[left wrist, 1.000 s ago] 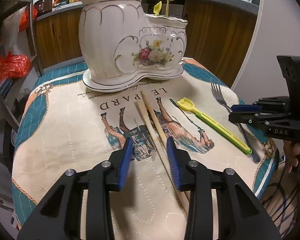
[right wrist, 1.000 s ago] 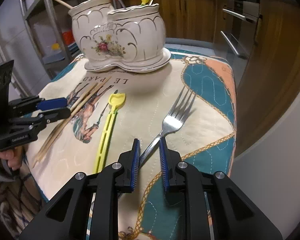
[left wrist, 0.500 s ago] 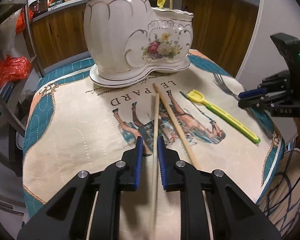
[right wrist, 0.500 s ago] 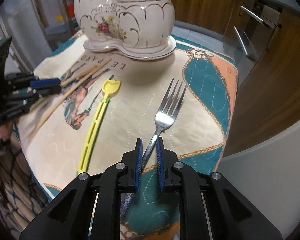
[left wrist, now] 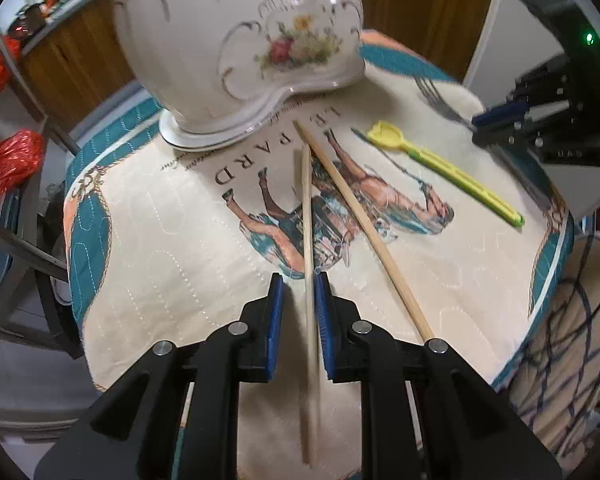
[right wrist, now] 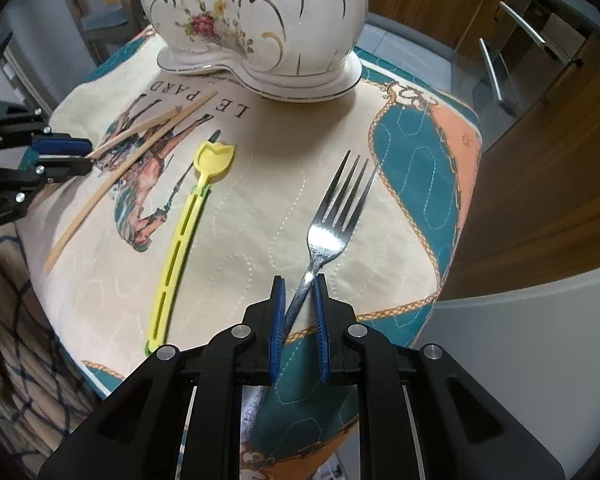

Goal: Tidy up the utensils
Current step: 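Grasp another chopstick with the left tool while the right tool grasps the silver fork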

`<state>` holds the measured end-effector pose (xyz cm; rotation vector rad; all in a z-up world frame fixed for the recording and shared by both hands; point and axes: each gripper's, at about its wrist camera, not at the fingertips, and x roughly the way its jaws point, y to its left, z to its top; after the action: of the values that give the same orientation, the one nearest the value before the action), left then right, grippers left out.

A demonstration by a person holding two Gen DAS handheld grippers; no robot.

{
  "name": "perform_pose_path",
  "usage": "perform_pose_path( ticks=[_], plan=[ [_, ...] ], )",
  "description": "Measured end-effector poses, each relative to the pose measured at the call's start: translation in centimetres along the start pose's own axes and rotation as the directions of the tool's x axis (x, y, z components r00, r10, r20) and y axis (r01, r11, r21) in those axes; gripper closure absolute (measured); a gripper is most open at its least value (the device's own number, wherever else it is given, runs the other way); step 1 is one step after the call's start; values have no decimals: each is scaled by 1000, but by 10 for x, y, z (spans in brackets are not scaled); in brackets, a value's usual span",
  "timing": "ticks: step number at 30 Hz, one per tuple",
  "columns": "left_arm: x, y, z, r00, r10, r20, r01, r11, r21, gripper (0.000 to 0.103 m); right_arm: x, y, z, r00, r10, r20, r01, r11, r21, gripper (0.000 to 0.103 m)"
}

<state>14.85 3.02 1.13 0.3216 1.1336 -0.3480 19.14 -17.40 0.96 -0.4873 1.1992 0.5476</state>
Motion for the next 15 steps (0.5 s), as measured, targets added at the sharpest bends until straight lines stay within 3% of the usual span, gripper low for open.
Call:
perform_pose_path(
  ticks=[8,12,15],
  plan=[
    [7,-2,21,988,-1,-156,11,998,64,86,3,11,9,998,-49,-48,44,994,-98,88],
    [6,-8,23,985,20,-172,-3,995,98,88,2,16,5,997,-54,-48,48,993,-111,91],
    [7,-19,25,986,42,-162,-19,990,138,95,-1,18,2,998,-42,-47,37,992,-120,93]
  ],
)
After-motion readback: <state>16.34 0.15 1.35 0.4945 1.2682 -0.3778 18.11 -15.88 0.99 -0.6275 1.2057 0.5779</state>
